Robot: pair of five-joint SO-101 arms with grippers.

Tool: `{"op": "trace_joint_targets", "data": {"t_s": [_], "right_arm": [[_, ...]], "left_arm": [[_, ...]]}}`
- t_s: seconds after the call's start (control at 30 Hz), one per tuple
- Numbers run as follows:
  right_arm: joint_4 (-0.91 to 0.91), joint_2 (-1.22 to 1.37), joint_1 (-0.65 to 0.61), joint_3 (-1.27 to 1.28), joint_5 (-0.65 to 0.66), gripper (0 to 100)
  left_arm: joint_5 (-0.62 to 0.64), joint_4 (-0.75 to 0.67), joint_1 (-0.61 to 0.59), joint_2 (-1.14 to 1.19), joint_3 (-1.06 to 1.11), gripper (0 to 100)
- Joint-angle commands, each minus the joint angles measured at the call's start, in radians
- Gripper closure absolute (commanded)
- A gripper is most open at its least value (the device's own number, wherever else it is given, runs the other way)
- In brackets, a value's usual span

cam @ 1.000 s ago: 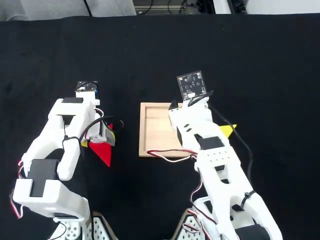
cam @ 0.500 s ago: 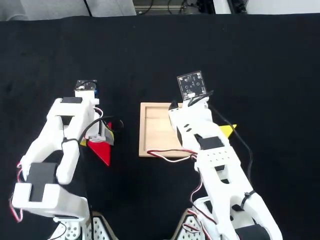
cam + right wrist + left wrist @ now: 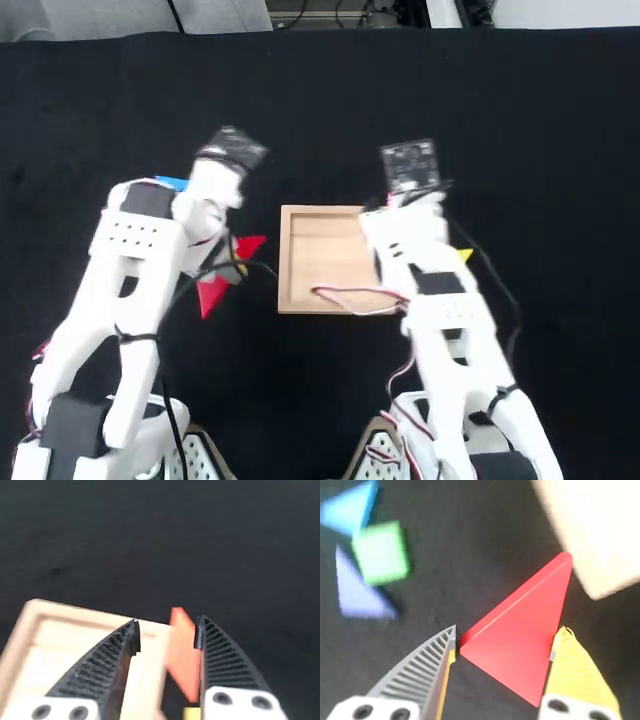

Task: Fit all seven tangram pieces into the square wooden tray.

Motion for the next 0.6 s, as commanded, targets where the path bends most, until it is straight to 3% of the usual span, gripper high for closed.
{"op": "trace_joint_targets", "data": {"t_s": [0.0, 0.27, 0.57], "right_arm": [[-0.025, 0.001, 0.109, -0.059, -0.054, 80.8], [-0.028, 0.008, 0.348, -0.079, -0.381, 80.8], [-0.124, 0.007, 0.374, -0.030, -0.397, 80.8]], "left_arm": [[-0.239, -0.017, 0.104, -0.008, -0.150, 78], [-0.367, -0.166, 0.300, 0.224, -0.262, 78], [-0.385, -0.210, 0.394, 0.566, -0.522, 78]]}}
